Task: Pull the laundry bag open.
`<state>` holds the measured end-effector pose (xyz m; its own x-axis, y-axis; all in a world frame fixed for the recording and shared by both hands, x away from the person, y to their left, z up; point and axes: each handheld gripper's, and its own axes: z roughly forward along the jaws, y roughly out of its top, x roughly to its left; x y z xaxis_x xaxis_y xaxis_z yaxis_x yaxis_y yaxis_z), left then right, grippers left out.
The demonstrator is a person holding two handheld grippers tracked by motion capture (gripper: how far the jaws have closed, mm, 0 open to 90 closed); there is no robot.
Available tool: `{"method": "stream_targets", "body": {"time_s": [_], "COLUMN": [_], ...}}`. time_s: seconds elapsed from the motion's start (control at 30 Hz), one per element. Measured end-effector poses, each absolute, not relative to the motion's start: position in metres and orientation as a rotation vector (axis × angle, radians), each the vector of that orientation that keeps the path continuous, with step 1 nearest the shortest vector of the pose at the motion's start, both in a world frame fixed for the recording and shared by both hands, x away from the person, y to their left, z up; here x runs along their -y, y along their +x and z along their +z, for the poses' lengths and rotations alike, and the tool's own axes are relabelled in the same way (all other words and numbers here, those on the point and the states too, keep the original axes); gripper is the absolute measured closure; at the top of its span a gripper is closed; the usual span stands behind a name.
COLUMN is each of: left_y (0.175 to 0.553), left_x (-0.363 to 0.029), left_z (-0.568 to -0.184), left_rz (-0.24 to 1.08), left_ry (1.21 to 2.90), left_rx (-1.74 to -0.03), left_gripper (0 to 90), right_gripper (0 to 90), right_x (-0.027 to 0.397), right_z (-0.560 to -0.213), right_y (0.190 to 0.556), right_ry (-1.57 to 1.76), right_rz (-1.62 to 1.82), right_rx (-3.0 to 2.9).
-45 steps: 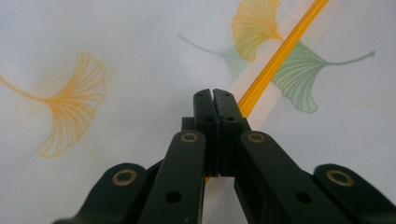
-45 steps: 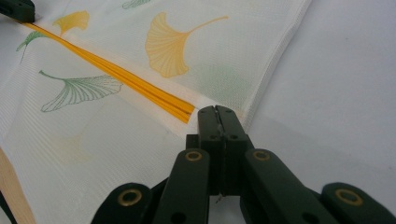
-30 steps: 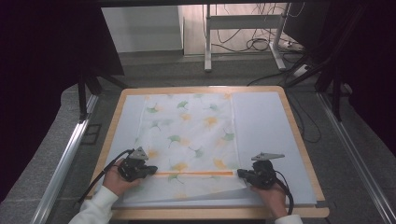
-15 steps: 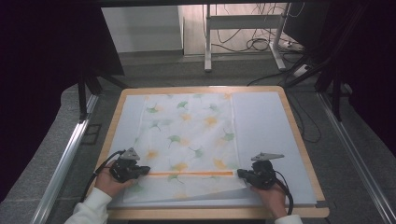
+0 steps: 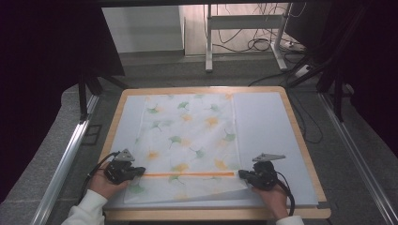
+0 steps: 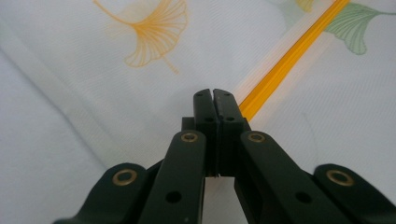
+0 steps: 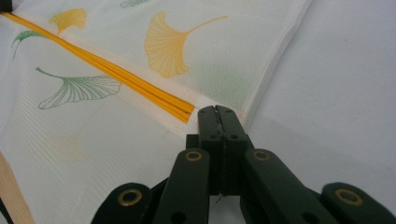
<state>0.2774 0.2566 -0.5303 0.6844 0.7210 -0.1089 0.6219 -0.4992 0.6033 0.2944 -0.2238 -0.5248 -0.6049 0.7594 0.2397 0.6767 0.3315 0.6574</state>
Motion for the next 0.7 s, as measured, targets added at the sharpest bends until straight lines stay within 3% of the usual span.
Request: {"method": "stream_targets", "body": {"time_s": [0.7], "left_y": [0.273], "left_x": [-0.277], "left_z": [-0.531], "left_rz": [0.219], "left_ry": [2.232], "left_rx": [-1.079], "left_gripper": [90.0], "right_gripper": [89.5], "right_x": [0.223], "right_z": [-0.524], "right_y": [0.294], "right_ry": [1.334], "right_rz": [1.127], "right_rx": [-2.474]}}
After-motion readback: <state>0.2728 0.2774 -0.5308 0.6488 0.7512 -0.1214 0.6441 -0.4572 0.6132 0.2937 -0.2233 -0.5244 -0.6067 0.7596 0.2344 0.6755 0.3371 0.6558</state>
